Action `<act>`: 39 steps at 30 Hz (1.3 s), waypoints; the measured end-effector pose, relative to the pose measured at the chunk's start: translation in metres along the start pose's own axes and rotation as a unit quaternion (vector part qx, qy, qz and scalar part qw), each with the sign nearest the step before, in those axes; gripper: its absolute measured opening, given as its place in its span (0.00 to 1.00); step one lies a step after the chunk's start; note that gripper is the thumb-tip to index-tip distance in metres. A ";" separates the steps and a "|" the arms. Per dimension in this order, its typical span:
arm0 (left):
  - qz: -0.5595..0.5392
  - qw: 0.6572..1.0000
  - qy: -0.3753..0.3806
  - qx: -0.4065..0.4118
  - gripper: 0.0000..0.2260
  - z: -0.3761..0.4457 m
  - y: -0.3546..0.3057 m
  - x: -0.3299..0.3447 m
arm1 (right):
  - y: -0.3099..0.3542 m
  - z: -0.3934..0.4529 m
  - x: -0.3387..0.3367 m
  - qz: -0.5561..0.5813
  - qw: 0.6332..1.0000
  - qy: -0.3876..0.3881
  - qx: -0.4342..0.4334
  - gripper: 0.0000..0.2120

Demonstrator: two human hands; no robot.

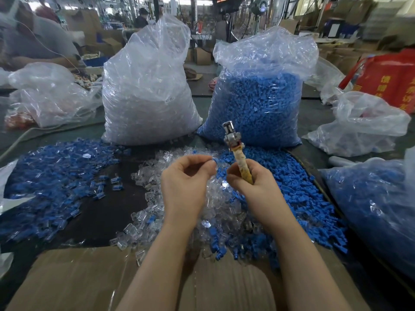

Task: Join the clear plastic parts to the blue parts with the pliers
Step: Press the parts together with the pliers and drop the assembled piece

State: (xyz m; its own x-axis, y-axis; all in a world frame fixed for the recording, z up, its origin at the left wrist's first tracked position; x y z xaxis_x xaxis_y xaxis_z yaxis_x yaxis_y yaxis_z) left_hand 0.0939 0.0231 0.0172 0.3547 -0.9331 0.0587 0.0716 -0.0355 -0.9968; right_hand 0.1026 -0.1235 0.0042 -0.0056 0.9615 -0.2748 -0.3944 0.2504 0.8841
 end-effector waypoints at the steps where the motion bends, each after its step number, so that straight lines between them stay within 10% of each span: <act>1: -0.024 1.000 0.006 -0.010 0.08 0.001 0.000 -0.002 | -0.002 0.000 -0.003 -0.009 1.000 0.021 0.012 0.03; 10: -0.099 0.995 0.016 -0.005 0.07 0.006 -0.004 -0.011 | -0.006 -0.005 -0.011 -0.052 0.987 0.147 0.041 0.07; 39: -0.075 0.996 0.025 0.030 0.06 0.011 -0.010 -0.022 | -0.004 -0.008 0.007 -0.112 0.979 0.171 0.014 0.08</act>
State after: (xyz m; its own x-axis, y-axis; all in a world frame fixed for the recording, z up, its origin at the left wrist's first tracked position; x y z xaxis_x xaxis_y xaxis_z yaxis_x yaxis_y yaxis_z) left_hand 0.0957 0.0481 0.0264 0.2883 -0.9358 0.2030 0.1760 -0.1566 -0.9719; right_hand 0.0969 -0.1183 -0.0039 -0.2303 0.7894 -0.5690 -0.3958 0.4582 0.7959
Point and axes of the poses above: each hand's wrist, its own z-axis towards the middle knuckle, its own x-axis out of the palm, y = z × x, the point moved 2 cm from there along z, towards the middle knuckle, and after that the axes turned 10 degrees about -x, right-handed, at the moved point
